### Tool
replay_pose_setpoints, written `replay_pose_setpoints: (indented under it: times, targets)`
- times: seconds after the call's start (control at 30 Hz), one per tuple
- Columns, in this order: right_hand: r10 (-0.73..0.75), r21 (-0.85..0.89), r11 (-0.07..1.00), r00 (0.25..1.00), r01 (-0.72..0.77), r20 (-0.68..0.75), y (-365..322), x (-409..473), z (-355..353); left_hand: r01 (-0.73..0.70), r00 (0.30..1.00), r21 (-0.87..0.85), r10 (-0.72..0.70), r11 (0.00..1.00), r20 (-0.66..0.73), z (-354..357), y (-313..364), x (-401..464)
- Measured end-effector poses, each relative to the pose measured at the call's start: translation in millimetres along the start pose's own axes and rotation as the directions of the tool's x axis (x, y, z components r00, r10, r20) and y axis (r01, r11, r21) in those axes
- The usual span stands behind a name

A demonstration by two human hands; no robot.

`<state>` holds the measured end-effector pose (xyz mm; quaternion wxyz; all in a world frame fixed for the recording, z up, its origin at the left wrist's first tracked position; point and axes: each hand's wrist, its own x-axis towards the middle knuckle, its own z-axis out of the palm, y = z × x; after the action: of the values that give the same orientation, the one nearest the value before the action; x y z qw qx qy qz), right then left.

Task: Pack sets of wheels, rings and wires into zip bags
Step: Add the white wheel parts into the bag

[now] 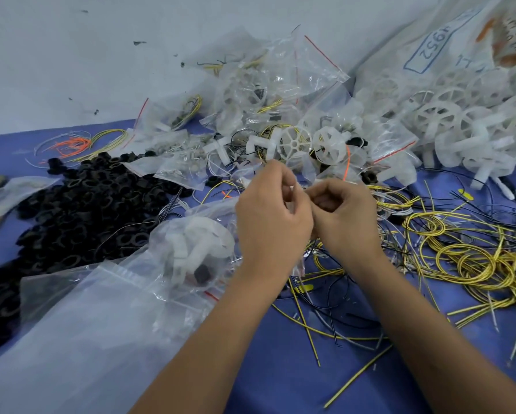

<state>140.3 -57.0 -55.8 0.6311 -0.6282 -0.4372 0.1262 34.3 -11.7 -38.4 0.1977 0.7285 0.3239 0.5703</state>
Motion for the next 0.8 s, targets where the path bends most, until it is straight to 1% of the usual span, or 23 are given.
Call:
replay_pose_setpoints:
  times: [0.13,0.23,0.3,0.33,0.4,0.47,0.53,0.6,0.7,0.8]
  targets:
    - [0.115,0.201,0.973,0.993,-0.111,-0.009,-1.1,0.2,0.7,-0.014,0.999,-0.01,0.014,1.0,0.033,3.3,2.7,-3.4]
    - [0.159,0.306,0.946,0.978,-0.11,-0.138,-1.7,5.5,-8.3,-0.026,0.999,-0.002,0.026,1.0,0.042,2.4,4.6,-5.0]
    - [0.226,0.373,0.916,0.958,-0.147,-0.176,-0.2,8.7,-13.9,-0.025,0.999,0.0,0.025,1.0,0.027,1.0,6.3,-4.5]
    - [0.258,0.391,0.902,0.954,-0.182,-0.151,1.0,9.1,-14.5,-0.02,1.0,0.006,0.02,1.0,0.017,0.4,7.0,-3.6]
    - [0.285,0.402,0.883,0.958,-0.244,-0.045,2.0,6.8,-10.3,-0.004,1.0,0.016,0.004,1.0,0.0,-0.2,8.1,-1.8]
    - [0.238,0.372,0.898,0.971,-0.234,0.035,2.0,2.3,-2.6,0.014,1.0,0.018,-0.014,1.0,-0.007,-0.6,9.4,-0.8]
    - [0.159,0.322,0.93,0.984,-0.175,0.076,2.2,0.2,2.1,0.028,1.0,0.019,-0.028,0.999,-0.01,-1.1,11.4,-0.4]
    - [0.087,0.272,0.954,0.985,-0.125,0.149,1.7,-0.1,3.7,0.024,1.0,0.014,-0.024,1.0,-0.016,-1.6,13.5,0.0]
    - [-0.032,0.153,0.988,0.957,-0.013,0.288,-1.6,-1.6,2.5,0.01,1.0,0.005,-0.01,1.0,-0.017,-1.7,16.9,-0.1]
    - [-0.079,0.178,0.984,0.932,0.016,0.353,-6.2,-2.3,-0.2,0.013,1.0,0.03,-0.013,0.999,-0.02,-2.5,17.6,0.2]
